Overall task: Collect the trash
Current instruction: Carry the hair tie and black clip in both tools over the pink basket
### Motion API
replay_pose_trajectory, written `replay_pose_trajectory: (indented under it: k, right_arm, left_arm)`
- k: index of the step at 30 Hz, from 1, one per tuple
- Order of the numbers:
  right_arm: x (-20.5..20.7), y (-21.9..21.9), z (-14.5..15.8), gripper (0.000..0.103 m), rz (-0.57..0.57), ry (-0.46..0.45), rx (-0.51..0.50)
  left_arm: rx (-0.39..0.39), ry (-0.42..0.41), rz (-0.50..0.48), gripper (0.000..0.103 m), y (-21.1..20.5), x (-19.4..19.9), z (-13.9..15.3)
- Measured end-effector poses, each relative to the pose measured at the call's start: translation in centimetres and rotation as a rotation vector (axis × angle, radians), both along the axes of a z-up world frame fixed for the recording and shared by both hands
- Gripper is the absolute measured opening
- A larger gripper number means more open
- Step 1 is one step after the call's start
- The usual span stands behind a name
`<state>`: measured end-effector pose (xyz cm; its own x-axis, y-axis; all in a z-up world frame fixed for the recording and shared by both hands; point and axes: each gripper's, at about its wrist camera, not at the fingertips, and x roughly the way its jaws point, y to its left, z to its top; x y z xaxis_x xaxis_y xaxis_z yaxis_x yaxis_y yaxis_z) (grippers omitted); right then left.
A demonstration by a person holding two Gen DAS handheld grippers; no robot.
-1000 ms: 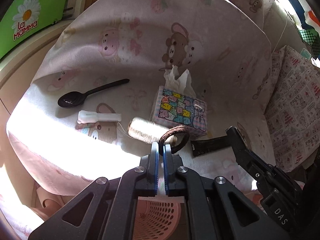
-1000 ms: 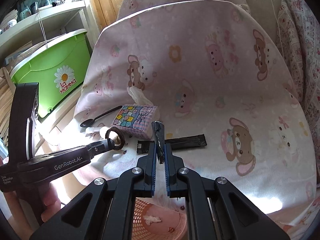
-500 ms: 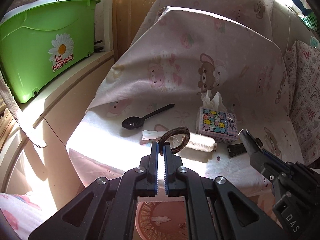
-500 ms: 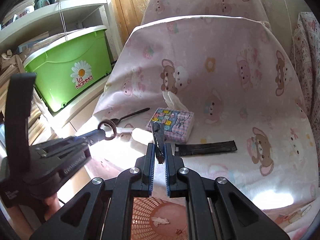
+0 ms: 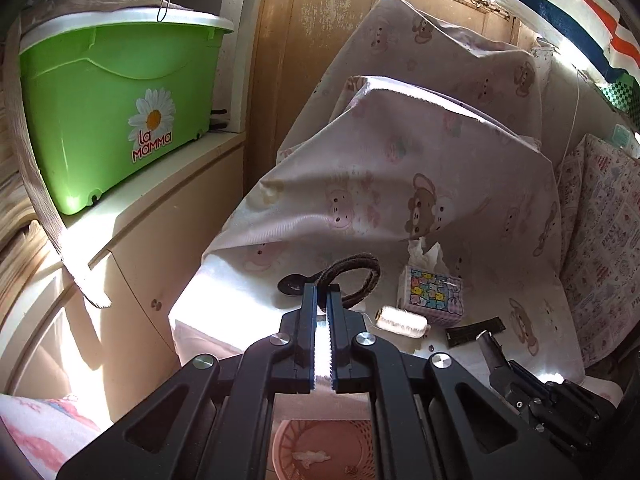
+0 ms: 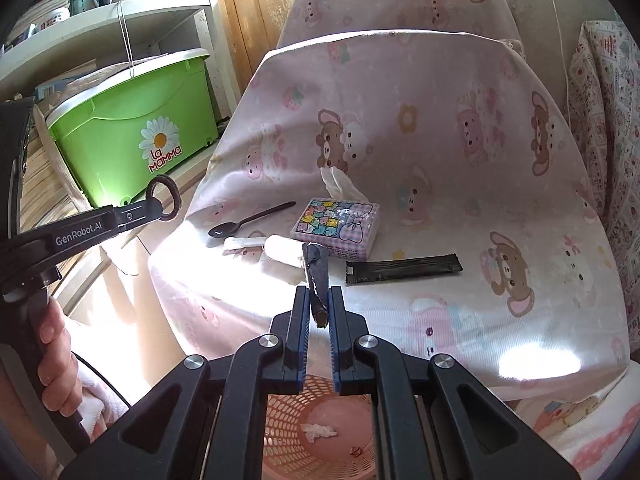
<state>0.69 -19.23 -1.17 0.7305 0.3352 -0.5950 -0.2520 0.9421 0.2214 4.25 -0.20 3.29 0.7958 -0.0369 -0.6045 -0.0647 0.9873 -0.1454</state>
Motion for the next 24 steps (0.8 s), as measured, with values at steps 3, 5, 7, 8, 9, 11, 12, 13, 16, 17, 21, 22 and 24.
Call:
replay_pose_trajectory:
  k: [3,5,7,8,9,11,12,13,16,17,21,22,24]
  right_arm:
    - [-0.2,0.6,0.3,0.008,0.016,-0.015,-0.021]
    - [-0.1,0.9,0.5,0.008,0.024,-0.016,-0.029]
    - [0.0,1.0,0.8,0.008,0.025,-0.033,-0.013]
    - [0.1,0.9,0.6,0.008,0.021,-0.035,-0.020]
    - [0.3,0.9,0.3,0.008,0.016,-0.031,-0.028]
    - [0.4,0.5,-0.9,0.008,0.017,-0.013,-0.030]
    - [0.5,0.3,-1.6,0.008,0.019,0.004,-0.033]
    - [0.5,0.1,-2.1,0.008,0.025,0.018,-0.032]
    - [0.4,-0.5,-2.6,0.008,0.030,0.033,-0.018]
    - [0.3,-0.8,-2.7,0.008,0.034,0.033,-0.003]
    - [-0.4,-1.2,-3.7,0.008,0.043,0.071,0.045]
    - [-0.7,-1.2,-4.0,0.008,0.046,0.083,0.057]
    - [-1.0,-1.1,-4.6,0.008,0.068,0.109,0.076]
  left_arm:
    - [-0.027,0.014,-0.023,0.004,0.0,-0.2,0.2]
    - [-0.067,0.069,-0.012,0.004,0.5,0.2,-0.5]
    - [-0.096,0.096,0.008,0.004,1.2,0.5,-1.4]
    - [-0.091,0.110,0.024,0.004,1.5,0.6,-1.8]
    - [-0.078,0.118,0.036,0.004,1.7,0.7,-2.1]
    - [-0.049,0.133,0.043,0.004,1.8,0.7,-2.4]
    - [-0.043,0.139,0.042,0.004,1.8,0.7,-2.5]
    - [-0.041,0.145,0.038,0.004,1.7,0.5,-2.5]
    - [-0.022,0.152,0.025,0.004,1.4,0.0,-2.6]
    - [-0.005,0.158,0.029,0.004,1.1,-0.2,-2.7]
    - [0.001,0.191,0.020,0.004,0.6,-0.7,-3.2]
    - [-0.005,0.204,0.015,0.004,0.4,-0.9,-3.5]
    - [-0.004,0.234,0.002,0.004,-0.2,-1.4,-4.1]
